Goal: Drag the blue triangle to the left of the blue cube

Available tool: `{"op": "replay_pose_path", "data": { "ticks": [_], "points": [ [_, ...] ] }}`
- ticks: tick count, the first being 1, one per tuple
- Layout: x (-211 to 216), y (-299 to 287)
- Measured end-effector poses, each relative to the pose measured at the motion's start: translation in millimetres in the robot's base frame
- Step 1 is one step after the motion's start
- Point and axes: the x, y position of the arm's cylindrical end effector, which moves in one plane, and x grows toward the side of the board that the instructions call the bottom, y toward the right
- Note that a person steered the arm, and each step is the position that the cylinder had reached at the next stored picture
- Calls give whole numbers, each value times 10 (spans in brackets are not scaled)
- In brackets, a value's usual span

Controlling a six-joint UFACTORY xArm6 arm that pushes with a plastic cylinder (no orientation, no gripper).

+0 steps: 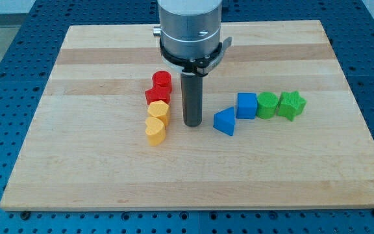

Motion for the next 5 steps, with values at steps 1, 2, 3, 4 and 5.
{"op": "replay_pose_path", "data": {
  "ticks": [1, 2, 3, 4, 5],
  "points": [
    [85, 0],
    [186, 0],
    [302, 92],
    [361, 286],
    [361, 557]
  ]
}}
